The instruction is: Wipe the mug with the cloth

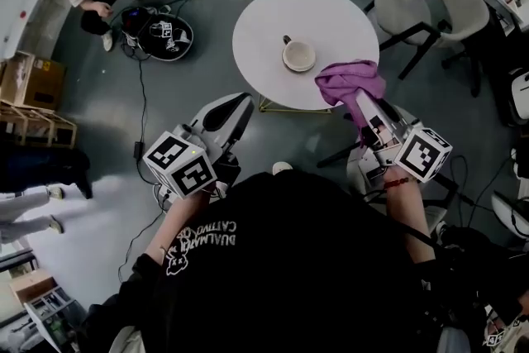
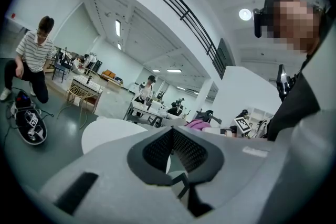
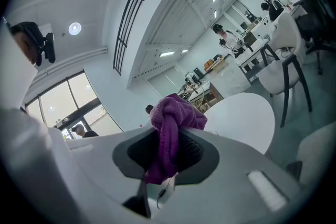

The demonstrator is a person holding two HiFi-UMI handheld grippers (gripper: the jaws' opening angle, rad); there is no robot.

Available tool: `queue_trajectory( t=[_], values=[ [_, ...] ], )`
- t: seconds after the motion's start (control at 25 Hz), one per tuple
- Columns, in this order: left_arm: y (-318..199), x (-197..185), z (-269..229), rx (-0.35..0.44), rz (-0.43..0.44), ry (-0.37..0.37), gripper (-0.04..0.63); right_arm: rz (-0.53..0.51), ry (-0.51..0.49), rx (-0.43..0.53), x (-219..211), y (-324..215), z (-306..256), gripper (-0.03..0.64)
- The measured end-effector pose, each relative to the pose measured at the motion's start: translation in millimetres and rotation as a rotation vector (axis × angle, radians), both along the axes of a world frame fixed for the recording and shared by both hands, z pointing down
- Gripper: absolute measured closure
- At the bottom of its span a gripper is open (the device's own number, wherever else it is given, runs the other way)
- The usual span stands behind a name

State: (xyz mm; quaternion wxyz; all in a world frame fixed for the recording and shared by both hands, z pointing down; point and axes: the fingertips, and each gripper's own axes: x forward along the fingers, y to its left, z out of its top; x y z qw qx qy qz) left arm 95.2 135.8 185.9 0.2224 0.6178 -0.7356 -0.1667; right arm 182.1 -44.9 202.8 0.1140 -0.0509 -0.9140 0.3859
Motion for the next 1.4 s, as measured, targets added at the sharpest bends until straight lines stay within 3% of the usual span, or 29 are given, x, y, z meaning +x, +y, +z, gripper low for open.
queue_trajectory(
  t=[0.28,0.6,0.84,1.4],
  values=[
    [-29,-23,20,-0.041,0.049,0.029,0.598,0.089,0.031,-0.064,-11,-36,23,0.543],
    [-68,-72,24,-0.013,0.128,0.059,0.598,0.149,0.036,-0.039,-40,-57,17,0.543],
    [-74,-117,23,-0.041,0.26,0.021,0.598,0.261,0.052,-0.043,-68,-49,15,0.543],
    [-156,-199,81,-0.168,0.6,-0.023,0.598,0.582,0.074,-0.115,-105,-73,57,0.543]
  ],
)
